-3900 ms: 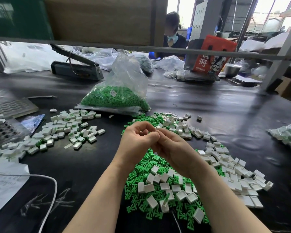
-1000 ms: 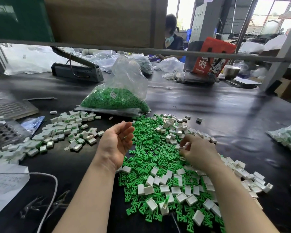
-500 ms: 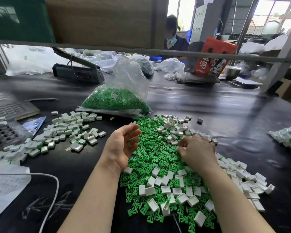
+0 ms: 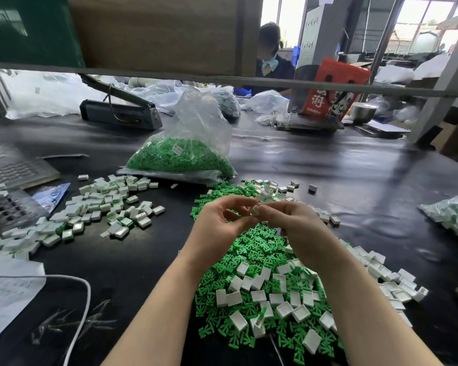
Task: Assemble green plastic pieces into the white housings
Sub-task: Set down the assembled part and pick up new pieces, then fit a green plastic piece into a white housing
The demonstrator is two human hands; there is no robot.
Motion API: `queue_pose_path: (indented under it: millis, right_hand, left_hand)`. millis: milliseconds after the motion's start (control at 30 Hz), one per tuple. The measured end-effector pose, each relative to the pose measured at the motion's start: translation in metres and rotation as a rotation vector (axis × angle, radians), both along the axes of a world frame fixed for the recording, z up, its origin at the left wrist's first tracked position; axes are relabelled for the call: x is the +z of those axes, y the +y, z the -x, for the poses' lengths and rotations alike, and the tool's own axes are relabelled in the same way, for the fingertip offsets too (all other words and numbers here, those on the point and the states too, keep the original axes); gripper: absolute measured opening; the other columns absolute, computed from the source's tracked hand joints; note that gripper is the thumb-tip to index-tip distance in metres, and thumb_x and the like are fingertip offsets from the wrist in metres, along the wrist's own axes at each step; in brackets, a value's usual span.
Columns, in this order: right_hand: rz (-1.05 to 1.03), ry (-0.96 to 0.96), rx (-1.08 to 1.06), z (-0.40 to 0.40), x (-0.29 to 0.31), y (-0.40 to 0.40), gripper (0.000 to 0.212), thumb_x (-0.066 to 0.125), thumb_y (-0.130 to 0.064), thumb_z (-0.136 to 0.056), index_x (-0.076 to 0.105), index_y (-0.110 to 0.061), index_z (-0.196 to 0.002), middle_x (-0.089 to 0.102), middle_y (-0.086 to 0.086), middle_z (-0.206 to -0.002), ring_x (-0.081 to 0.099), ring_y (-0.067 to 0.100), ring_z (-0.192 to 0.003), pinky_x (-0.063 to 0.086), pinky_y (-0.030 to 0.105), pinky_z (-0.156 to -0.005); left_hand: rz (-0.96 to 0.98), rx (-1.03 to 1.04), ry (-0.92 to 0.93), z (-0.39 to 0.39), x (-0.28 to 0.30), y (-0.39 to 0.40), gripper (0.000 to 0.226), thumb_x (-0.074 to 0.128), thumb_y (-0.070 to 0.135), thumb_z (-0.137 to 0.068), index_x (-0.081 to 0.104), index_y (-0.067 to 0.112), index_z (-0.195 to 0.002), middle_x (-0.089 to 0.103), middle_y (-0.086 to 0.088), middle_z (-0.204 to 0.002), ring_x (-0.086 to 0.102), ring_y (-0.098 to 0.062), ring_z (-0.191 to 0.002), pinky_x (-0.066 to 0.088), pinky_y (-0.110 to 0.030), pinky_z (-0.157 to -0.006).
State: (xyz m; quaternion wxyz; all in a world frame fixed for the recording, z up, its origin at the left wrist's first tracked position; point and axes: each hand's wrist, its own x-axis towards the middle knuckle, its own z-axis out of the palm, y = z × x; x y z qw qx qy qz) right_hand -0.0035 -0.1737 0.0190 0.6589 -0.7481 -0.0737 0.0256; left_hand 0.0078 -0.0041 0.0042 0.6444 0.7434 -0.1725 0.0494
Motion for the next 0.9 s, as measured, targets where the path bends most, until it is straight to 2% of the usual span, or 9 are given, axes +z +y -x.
queue_pose_path:
  millis: [100, 167, 267, 333, 433, 567, 700, 833, 900]
  right_hand:
    - [0.014, 0.003, -0.013, 0.0, -0.002, 0.001, 0.016, 0.068, -0.035, -0.083, 0.079, -0.024, -0.079, 0.071, -0.01, -0.071, 0.055, -0.007, -0.061, 0.035, 0.025, -0.069]
    - [0.142, -0.031, -0.059, -0.003, -0.005, -0.001, 0.019, 0.065, -0.033, -0.09, 0.076, -0.025, -0.078, 0.073, -0.008, -0.074, 0.059, -0.004, -0.066, 0.04, 0.026, -0.071]
    - [0.638, -0.089, -0.091, -0.008, -0.011, -0.004, 0.005, 0.068, -0.033, -0.09, 0.069, -0.031, -0.086, 0.071, -0.011, -0.085, 0.065, 0.008, -0.08, 0.054, 0.029, -0.076]
    - [1.003, -0.054, -0.081, -0.01, -0.014, -0.002, 0.013, 0.071, -0.041, -0.086, 0.068, -0.033, -0.096, 0.068, -0.013, -0.096, 0.063, 0.009, -0.089, 0.054, 0.037, -0.089]
    - [1.197, -0.035, -0.082, -0.011, -0.018, 0.005, 0.024, 0.073, -0.044, -0.083, 0.068, -0.033, -0.103, 0.068, -0.013, -0.102, 0.062, 0.012, -0.098, 0.048, 0.043, -0.097]
    - [1.17, -0.074, -0.073, -0.011, -0.019, 0.007, 0.008, 0.07, -0.031, -0.086, 0.069, -0.032, -0.094, 0.069, -0.014, -0.096, 0.062, 0.012, -0.094, 0.048, 0.042, -0.096]
    - [1.072, -0.097, -0.087, -0.012, -0.022, 0.006, 0.006, 0.069, -0.024, -0.088, 0.07, -0.029, -0.09, 0.069, -0.012, -0.094, 0.063, 0.011, -0.092, 0.052, 0.039, -0.091]
    - [0.747, -0.181, -0.212, -0.009, -0.017, 0.002, 0.017, 0.07, -0.024, -0.089, 0.064, -0.037, -0.08, 0.064, -0.017, -0.082, 0.06, 0.001, -0.07, 0.05, 0.022, -0.064]
    - [0.473, -0.191, -0.246, -0.008, -0.014, 0.001, 0.013, 0.072, -0.02, -0.087, 0.067, -0.03, -0.081, 0.067, -0.008, -0.079, 0.06, 0.007, -0.064, 0.048, 0.023, -0.058]
  left_hand:
    - [0.052, 0.031, 0.004, 0.001, 0.001, 0.001, 0.021, 0.078, 0.023, -0.074, 0.074, 0.014, -0.092, 0.071, 0.002, -0.074, 0.063, -0.009, -0.07, 0.058, -0.03, -0.072]
    - [0.108, 0.034, 0.014, 0.001, 0.001, 0.003, 0.021, 0.077, 0.021, -0.071, 0.072, 0.01, -0.088, 0.073, -0.005, -0.078, 0.065, -0.012, -0.073, 0.058, -0.029, -0.074]
    - [0.185, 0.033, 0.038, 0.001, 0.001, 0.005, 0.023, 0.078, 0.02, -0.069, 0.072, 0.008, -0.087, 0.074, -0.01, -0.083, 0.069, -0.017, -0.078, 0.058, -0.03, -0.079]
    - [0.229, 0.034, 0.058, 0.001, 0.002, 0.006, 0.022, 0.078, 0.02, -0.069, 0.071, 0.007, -0.086, 0.074, -0.01, -0.082, 0.069, -0.017, -0.078, 0.058, -0.028, -0.078]
    - [0.262, 0.05, 0.093, 0.001, 0.002, 0.007, 0.028, 0.077, 0.021, -0.071, 0.068, 0.003, -0.09, 0.073, -0.017, -0.086, 0.068, -0.029, -0.083, 0.056, -0.033, -0.076]
    - [0.309, 0.029, 0.155, 0.002, 0.004, 0.007, 0.031, 0.075, 0.02, -0.072, 0.064, 0.003, -0.097, 0.076, -0.011, -0.087, 0.072, -0.025, -0.083, 0.057, -0.031, -0.073]
    - [0.359, 0.019, 0.184, 0.003, 0.004, 0.008, 0.022, 0.068, 0.005, -0.086, 0.057, 0.008, -0.106, 0.075, -0.012, -0.087, 0.073, -0.022, -0.079, 0.057, -0.025, -0.067]
    - [0.417, 0.014, 0.224, 0.002, 0.003, 0.008, 0.019, 0.066, 0.006, -0.088, 0.063, 0.01, -0.107, 0.075, -0.011, -0.085, 0.072, -0.02, -0.078, 0.056, -0.023, -0.067]
    - [0.442, 0.015, 0.255, 0.001, 0.003, 0.008, 0.021, 0.068, 0.01, -0.087, 0.066, 0.008, -0.107, 0.075, -0.011, -0.086, 0.072, -0.018, -0.077, 0.056, -0.022, -0.067]
